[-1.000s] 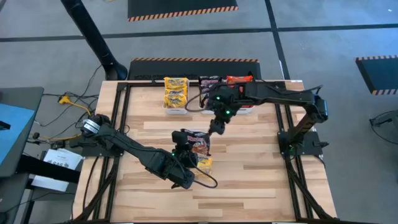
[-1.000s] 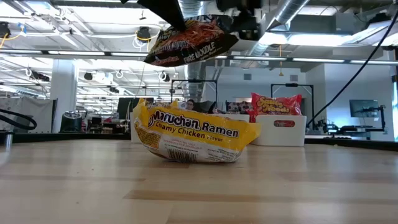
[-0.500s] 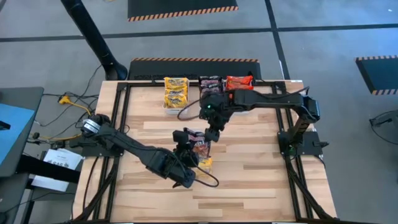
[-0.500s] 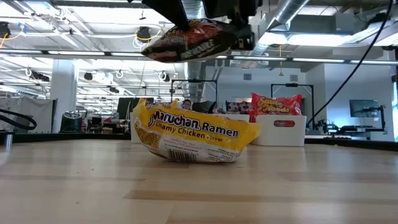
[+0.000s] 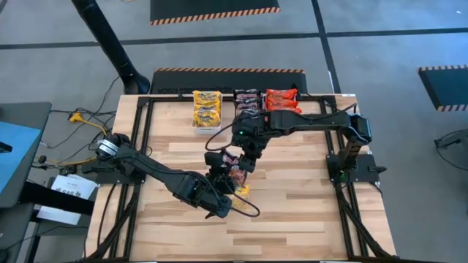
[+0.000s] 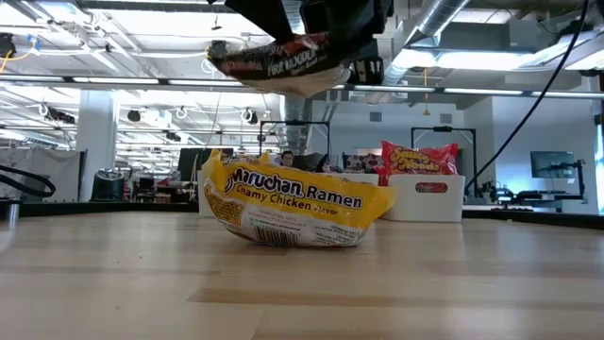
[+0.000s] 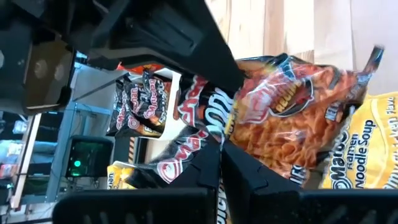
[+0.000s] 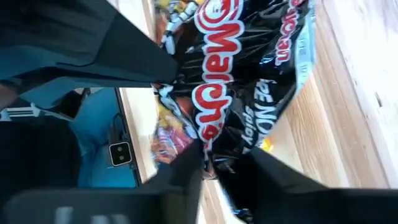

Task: Sort Maruchan noodles
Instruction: Put the black noodle pack into the middle white bin

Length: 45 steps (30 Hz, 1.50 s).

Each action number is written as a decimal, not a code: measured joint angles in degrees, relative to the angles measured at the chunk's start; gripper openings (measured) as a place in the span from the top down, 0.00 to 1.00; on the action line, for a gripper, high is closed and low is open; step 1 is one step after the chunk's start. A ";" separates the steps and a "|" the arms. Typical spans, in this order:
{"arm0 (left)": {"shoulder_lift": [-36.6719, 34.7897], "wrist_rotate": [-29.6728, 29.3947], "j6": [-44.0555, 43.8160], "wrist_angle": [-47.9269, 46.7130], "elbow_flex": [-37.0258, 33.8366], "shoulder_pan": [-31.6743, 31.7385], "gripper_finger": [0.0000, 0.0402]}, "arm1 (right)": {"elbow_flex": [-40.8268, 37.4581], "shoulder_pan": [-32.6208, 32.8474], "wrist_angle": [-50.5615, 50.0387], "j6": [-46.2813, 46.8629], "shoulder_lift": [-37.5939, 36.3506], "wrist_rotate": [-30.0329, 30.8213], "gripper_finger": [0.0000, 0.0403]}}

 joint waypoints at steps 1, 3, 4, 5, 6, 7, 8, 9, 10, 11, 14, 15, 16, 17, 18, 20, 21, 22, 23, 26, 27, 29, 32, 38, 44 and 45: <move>0.00 0.00 0.17 0.11 0.00 0.00 1.00 | 0.00 0.00 -0.01 -0.03 0.02 0.00 0.78; 0.00 0.02 0.55 0.33 0.00 -0.02 1.00 | 0.00 0.11 0.02 -0.18 -0.01 -0.02 0.89; 0.00 0.00 0.55 0.29 0.00 0.00 1.00 | 0.00 0.20 0.04 -0.35 -0.01 0.00 0.94; 0.00 0.00 0.54 0.28 0.00 0.00 1.00 | 0.00 0.32 0.01 -1.10 -0.01 0.06 0.97; 0.00 0.07 0.38 0.28 0.00 0.00 1.00 | 0.00 0.36 -0.07 -1.36 -0.01 0.09 0.97; 0.00 0.33 0.14 0.29 0.00 0.00 1.00 | 0.00 0.38 -0.18 -1.36 -0.01 0.10 0.97; 0.00 0.76 0.07 0.31 0.00 0.00 1.00 | 0.00 0.42 -0.32 -1.44 -0.01 0.10 0.96; 0.00 1.07 0.07 0.31 0.00 -0.02 1.00 | 0.00 0.42 -0.58 -1.52 -0.01 0.11 0.96; 0.00 1.16 0.05 0.31 0.00 -0.20 1.00 | 0.00 0.41 -0.89 -1.63 -0.01 0.13 0.97; 0.00 1.09 0.05 0.31 0.00 -0.37 1.00 | 0.00 0.39 -1.29 -2.03 -0.01 0.18 0.98; -0.55 -0.32 -0.54 -0.37 0.00 -1.34 1.00 | 0.00 0.39 -3.47 -3.00 -0.01 1.44 0.99; -1.02 -0.74 -0.96 -0.53 0.00 -1.67 1.00 | 0.00 0.39 -4.15 -3.06 -0.01 1.81 0.99; -1.59 -1.17 -1.48 -1.19 0.00 -2.00 1.00 | 0.00 0.39 -4.88 -3.18 -0.01 2.03 0.99; -2.22 -1.49 -2.32 -2.35 0.00 -2.27 1.00 | 0.00 0.39 -5.94 -3.37 -0.01 2.48 0.99; -2.90 -1.62 -3.34 -3.59 0.00 -2.43 1.00 | 0.00 0.39 -6.95 -3.97 -0.01 3.08 0.99; -4.34 -1.66 -6.13 -6.15 0.00 -2.75 1.00 | 0.00 0.39 -9.02 -5.30 -0.01 4.94 0.99; -5.10 -1.65 -7.63 -7.84 0.00 -2.92 1.00 | 0.00 0.38 -10.06 -5.88 -0.01 6.17 0.99; -5.85 -1.68 -9.20 -9.42 0.00 -3.11 1.00 | 0.00 0.37 -11.04 -6.38 -0.01 7.48 0.99; -6.59 -1.78 -10.79 -10.95 0.00 -3.37 1.00 | 0.00 0.37 -12.01 -7.10 -0.01 8.67 0.99; -8.54 -1.86 -16.00 -16.64 0.00 -4.08 1.00 | 0.00 0.26 -14.06 -9.53 -0.15 12.08 0.99; -9.11 -1.86 -17.98 -18.78 0.00 -4.33 1.00 | 0.00 0.19 -14.87 -10.63 -0.41 13.42 0.99; -10.36 -1.73 -22.19 -23.37 0.00 -4.79 1.00 | 0.09 -0.09 -15.90 -13.40 -0.82 16.20 0.99; -12.23 -1.64 -28.51 -29.90 0.00 -5.45 1.00 | 1.32 -0.55 -18.63 -17.16 -1.20 22.47 0.99; -16.15 -1.85 -35.21 -36.10 -0.68 -5.84 1.00 | 4.31 -3.32 -17.88 -27.22 -1.76 30.38 0.99; -20.68 -1.50 -34.59 -36.18 -3.43 -5.35 1.00 | 4.66 -8.74 -16.42 -37.49 -1.97 35.01 0.99; -21.66 -1.49 -34.60 -36.10 -4.15 -5.24 1.00 | 4.66 -9.72 -16.48 -38.80 -1.97 35.78 0.98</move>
